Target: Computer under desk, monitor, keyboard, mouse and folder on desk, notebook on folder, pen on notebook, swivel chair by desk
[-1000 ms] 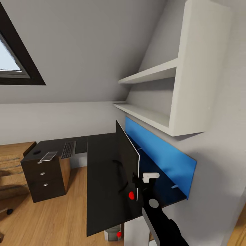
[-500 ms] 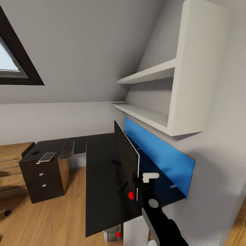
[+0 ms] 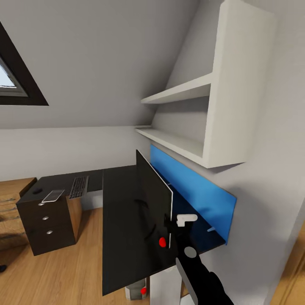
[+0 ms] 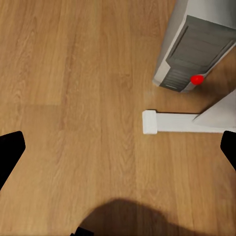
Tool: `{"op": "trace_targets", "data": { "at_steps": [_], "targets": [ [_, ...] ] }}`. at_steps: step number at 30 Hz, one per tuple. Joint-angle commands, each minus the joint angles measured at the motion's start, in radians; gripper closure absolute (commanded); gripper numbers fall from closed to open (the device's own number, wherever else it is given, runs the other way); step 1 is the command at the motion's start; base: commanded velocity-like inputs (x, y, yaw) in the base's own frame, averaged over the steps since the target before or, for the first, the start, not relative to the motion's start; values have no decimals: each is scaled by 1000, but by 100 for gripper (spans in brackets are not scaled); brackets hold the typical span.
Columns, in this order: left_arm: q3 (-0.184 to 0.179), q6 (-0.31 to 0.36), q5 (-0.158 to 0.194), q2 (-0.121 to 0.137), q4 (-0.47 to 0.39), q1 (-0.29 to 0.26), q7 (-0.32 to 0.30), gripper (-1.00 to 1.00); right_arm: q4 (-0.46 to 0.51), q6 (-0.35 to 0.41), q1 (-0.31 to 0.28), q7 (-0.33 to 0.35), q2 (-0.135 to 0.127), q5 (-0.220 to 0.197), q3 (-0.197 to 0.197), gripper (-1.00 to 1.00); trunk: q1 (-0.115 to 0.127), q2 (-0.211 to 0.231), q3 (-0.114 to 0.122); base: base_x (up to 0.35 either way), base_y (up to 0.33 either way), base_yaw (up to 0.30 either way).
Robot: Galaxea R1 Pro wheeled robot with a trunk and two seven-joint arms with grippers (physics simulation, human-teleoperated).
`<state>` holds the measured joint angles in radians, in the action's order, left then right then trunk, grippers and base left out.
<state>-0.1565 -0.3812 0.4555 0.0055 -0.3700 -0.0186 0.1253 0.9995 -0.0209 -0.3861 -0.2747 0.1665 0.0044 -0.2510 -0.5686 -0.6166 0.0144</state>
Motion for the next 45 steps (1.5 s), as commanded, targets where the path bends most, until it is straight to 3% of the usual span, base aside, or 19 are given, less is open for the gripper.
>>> {"op": "trace_targets", "data": {
  "at_steps": [1, 31, 45],
  "targets": [
    [-8, -4, 3, 1, 0, 0, 8, -100, -1, -2, 0, -6, 0, 0, -2, -100, 0, 0, 0, 0, 0, -7],
    [-8, -4, 3, 1, 0, 0, 8, -100, -9, -4, 0, -6, 1, 1, -2, -100, 0, 0, 0, -2, 0, -29],
    [-9, -4, 3, 1, 0, -1, 9, -100, -21, -5, 0, -9, 2, 2, -4, -100, 0, 0, 0, -179, -84, 76]
  ]
}}
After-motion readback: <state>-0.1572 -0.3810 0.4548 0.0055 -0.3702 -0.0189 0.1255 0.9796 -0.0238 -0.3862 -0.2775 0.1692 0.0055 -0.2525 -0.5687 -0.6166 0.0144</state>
